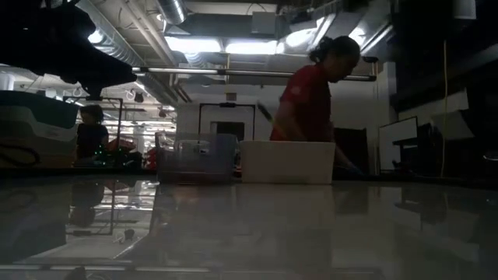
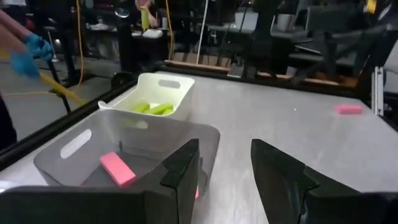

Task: Sort blocks
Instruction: Put the pink block into the black bin

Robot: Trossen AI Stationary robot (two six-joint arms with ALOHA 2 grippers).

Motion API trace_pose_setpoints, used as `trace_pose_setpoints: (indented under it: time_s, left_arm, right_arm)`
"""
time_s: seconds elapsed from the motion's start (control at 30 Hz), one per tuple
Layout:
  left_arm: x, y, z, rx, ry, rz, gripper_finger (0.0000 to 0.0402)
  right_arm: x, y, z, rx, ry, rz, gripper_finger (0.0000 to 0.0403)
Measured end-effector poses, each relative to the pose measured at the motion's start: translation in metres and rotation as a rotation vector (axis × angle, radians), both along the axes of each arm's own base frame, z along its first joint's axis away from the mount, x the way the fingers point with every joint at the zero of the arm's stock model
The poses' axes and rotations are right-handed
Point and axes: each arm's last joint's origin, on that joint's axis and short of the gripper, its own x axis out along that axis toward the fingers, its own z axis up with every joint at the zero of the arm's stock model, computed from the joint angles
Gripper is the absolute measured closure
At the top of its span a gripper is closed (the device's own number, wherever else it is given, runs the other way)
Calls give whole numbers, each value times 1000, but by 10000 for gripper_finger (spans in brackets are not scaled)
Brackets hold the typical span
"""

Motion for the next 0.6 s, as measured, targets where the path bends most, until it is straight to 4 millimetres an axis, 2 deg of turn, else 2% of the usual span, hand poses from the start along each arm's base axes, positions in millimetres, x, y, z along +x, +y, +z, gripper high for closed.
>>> trace_pose_setpoints:
  time_s: [0.13,0.33,0.6]
  left_arm:
    - [-2,4,0,15,1,-25,268]
    - [-3,10,-4,36,50,6,268]
    - [-3,10,-5,24,59,-20,268]
  right_arm:
    - [-17,20,-3,-9,98,-21,231]
    - [-34,46,-3,4,128,-13,231]
    - [-53,67,-13,36,224,-165,231]
